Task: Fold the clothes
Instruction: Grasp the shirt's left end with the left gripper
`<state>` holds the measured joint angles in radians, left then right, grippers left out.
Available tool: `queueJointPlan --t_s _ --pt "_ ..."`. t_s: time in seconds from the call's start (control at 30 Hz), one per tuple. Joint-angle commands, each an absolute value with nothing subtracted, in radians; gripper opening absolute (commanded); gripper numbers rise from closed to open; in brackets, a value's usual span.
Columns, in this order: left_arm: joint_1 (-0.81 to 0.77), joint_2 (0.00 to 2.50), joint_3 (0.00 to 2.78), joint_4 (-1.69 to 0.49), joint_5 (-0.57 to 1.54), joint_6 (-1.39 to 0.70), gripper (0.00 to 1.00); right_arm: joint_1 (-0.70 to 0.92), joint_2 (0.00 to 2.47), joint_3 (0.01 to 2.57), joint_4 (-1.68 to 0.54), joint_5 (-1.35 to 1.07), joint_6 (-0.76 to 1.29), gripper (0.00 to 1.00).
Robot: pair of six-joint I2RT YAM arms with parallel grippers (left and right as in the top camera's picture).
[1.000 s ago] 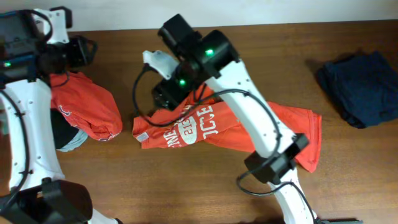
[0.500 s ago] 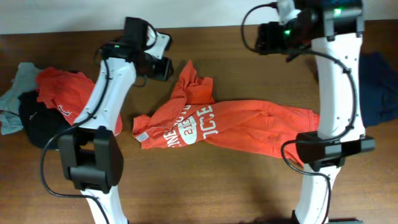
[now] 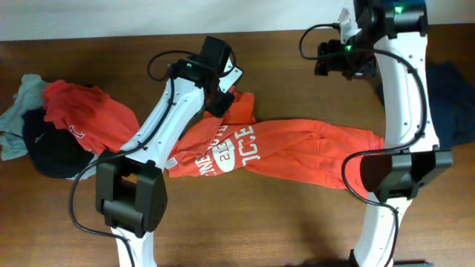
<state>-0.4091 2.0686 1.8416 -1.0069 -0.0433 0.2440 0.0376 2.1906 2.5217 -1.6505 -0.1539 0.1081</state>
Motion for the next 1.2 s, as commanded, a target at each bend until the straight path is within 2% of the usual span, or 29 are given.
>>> queueJointPlan --t_s 0.0,0.33,0.63,0.7,0.73,0.8,0.83,0.97,1.17 --pt "-0.406 2.117 1.827 -1.009 -0.076 0.259 0.37 0.030 2.184 2.517 -1.642 -0.146 0.105 0.79" --pt "-0.425 2.196 1.827 -1.016 -0.049 0.237 0.46 0.030 2.185 2.517 -1.633 -0.144 0.105 0.79" --pt "-0.443 2.277 1.827 -1.008 -0.050 0.237 0.47 0.030 2.185 2.517 -1.629 -0.144 0.105 0.79" --pt "-0.445 2.281 1.827 -1.003 -0.081 0.237 0.41 0.030 2.185 2.517 -1.624 -0.145 0.105 0.79" --pt "-0.445 2.281 1.827 -0.999 -0.121 0.233 0.31 0.030 2.185 2.517 -1.623 -0.144 0.105 0.79" --pt "-0.443 2.281 1.827 -0.987 -0.230 0.176 0.17 0.030 2.185 2.517 -1.621 -0.144 0.105 0.79" --pt "-0.442 2.281 1.827 -0.981 -0.324 0.122 0.03 0.030 2.185 2.517 -1.619 -0.145 0.105 0.79" --pt "-0.439 2.277 1.878 -0.998 -0.566 0.012 0.01 0.030 2.185 2.517 -1.608 -0.145 0.105 0.79" --pt "-0.434 2.273 2.136 -1.152 -0.584 0.010 0.01 0.030 2.185 2.517 -1.608 -0.145 0.105 0.79"
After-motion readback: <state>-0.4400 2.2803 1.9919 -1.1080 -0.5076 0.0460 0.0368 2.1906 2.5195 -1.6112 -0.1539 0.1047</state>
